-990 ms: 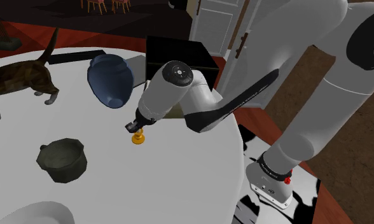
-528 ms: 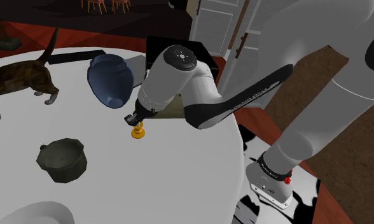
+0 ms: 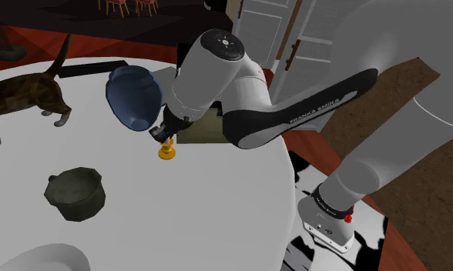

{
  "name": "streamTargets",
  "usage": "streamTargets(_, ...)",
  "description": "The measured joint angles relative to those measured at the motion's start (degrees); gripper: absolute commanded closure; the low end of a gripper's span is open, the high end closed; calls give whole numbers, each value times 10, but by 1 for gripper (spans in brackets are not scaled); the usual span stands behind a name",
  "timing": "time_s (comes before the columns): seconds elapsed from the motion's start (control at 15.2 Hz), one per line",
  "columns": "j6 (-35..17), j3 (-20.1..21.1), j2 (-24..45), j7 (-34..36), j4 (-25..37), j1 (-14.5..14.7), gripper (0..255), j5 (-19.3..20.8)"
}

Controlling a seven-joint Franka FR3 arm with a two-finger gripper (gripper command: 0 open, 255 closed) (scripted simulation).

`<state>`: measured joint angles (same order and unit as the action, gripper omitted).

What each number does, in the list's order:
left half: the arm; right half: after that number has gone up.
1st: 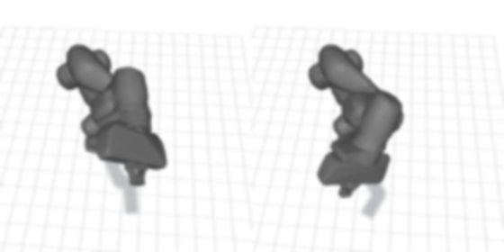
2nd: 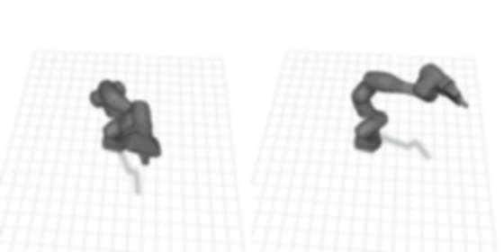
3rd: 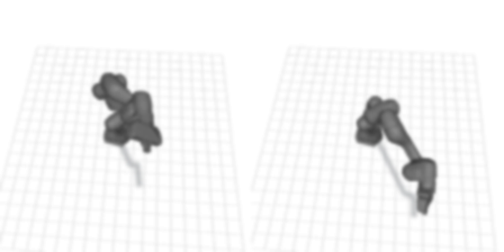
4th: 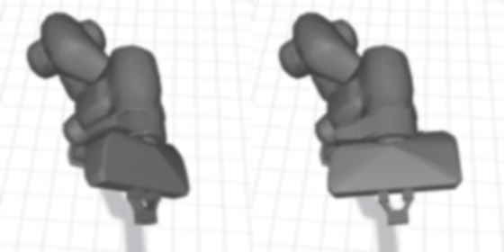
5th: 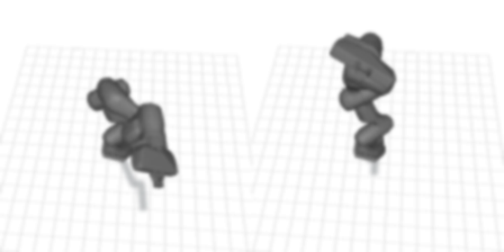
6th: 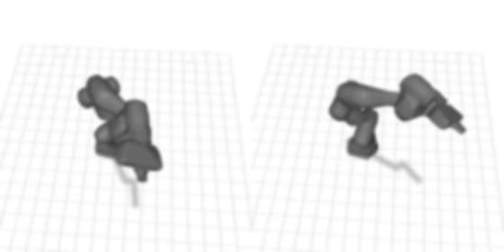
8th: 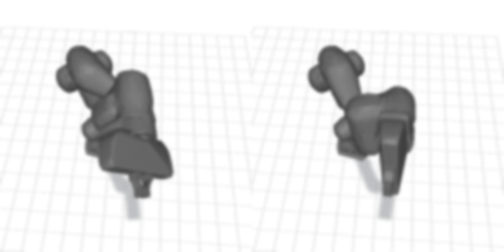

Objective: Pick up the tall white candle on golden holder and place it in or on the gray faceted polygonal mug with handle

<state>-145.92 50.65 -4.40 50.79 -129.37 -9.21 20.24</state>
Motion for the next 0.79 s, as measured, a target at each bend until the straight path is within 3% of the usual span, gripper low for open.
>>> streamTargets(0.46, 43, -18, -40, -59, 25, 15, 255, -69)
streamTargets(0.73, 69, -27, -55, -80, 41, 22, 255, -93)
streamTargets(0.79, 76, -19, -46, -70, 53, 20, 255, -84)
